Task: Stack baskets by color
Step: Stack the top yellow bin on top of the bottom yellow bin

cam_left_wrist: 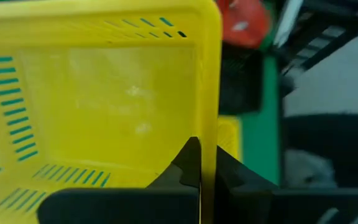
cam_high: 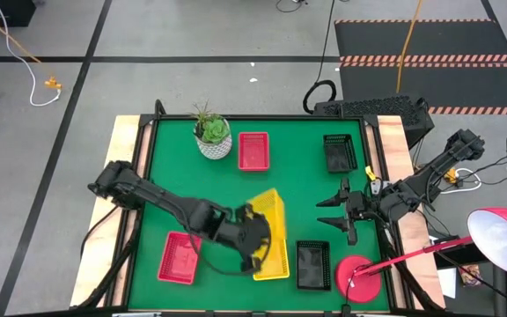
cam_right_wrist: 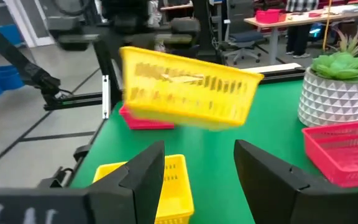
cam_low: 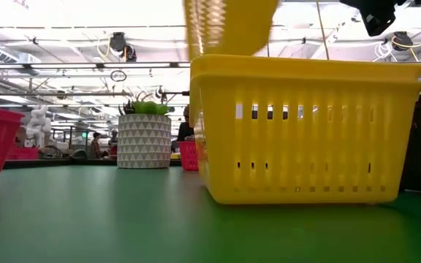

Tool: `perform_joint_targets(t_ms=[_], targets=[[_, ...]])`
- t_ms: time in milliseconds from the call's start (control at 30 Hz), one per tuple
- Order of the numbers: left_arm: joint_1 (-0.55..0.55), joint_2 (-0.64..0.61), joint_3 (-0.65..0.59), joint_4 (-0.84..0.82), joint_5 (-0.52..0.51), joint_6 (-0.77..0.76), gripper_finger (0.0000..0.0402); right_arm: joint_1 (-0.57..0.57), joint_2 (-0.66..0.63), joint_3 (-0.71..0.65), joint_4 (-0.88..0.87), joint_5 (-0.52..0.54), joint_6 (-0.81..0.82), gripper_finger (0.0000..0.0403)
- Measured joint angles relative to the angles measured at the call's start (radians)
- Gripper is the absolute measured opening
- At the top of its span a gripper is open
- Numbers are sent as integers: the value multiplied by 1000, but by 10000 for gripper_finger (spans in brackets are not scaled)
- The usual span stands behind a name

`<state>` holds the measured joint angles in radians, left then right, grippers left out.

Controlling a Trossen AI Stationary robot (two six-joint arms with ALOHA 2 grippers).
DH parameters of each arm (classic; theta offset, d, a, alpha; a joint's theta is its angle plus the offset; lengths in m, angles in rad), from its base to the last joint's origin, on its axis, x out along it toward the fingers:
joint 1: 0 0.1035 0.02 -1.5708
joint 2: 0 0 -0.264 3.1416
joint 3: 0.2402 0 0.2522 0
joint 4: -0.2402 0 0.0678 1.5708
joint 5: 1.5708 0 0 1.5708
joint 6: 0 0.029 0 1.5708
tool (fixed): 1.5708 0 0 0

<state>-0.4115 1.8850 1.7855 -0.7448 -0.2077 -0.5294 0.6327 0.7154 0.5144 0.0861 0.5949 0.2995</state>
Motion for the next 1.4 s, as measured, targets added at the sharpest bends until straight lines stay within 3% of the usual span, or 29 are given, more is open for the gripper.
perform_joint_targets(t_ms=[167, 400, 600, 1033, 1300, 1400], targets=[[-42, 98, 22, 102, 4, -19, 1, 2, -21, 0, -4, -22, 2, 186], [-75, 176, 51, -39, 2, -93, 0, 25, -51, 0, -9, -22, 1, 186], [-74, 229, 53, -47, 17, -101, 2, 26, -53, 0, -16, -20, 3, 186], [-81, 241, 53, -57, 155, -136, 8, 26, -54, 0, -47, -20, 22, 186], [-67, 227, 72, -190, 96, -135, 4, 26, -54, 0, -48, -20, 20, 186], [-52, 227, 113, -322, 61, -133, 4, 26, -54, 0, -51, -20, 19, 186]])
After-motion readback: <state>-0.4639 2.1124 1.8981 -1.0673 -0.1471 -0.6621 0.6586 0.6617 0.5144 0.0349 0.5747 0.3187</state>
